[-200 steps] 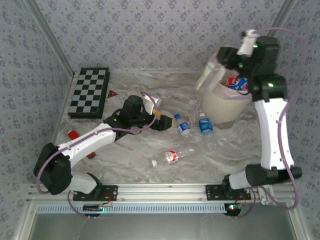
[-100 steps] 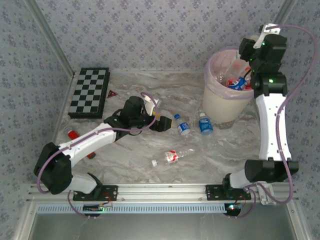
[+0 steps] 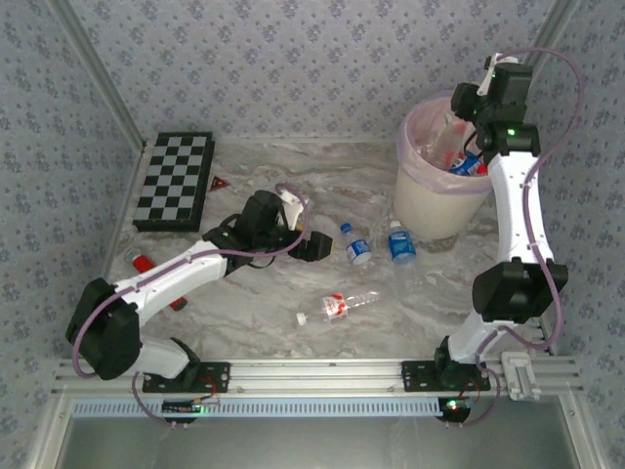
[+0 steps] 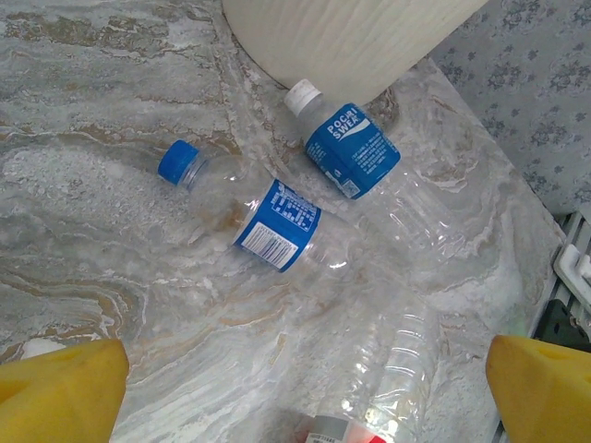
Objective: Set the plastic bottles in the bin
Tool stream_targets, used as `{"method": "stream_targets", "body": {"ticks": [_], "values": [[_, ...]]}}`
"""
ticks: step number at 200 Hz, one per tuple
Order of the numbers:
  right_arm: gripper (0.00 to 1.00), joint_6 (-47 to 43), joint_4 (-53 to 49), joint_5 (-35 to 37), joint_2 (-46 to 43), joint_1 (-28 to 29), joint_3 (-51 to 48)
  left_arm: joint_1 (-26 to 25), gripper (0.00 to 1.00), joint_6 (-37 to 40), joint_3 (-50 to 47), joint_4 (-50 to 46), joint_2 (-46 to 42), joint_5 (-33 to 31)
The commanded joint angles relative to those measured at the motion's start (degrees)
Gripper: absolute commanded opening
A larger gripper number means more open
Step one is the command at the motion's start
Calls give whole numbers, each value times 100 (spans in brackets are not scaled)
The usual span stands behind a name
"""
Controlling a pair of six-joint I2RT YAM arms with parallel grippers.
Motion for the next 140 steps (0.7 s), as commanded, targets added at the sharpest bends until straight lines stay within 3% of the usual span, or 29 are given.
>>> {"method": "stream_targets", "body": {"ticks": [1,132,140], "values": [[0,681,-876,-551,453,111,-225,5,99,181,148,-158,-128,-65],[0,1564,-475,-1220,619,264,-1414,9,99,281,137,-340,-144,-166],[8,1524,-496,-1193,623,263,-1334,6,99,303,155,-372,-140,-175]]}}
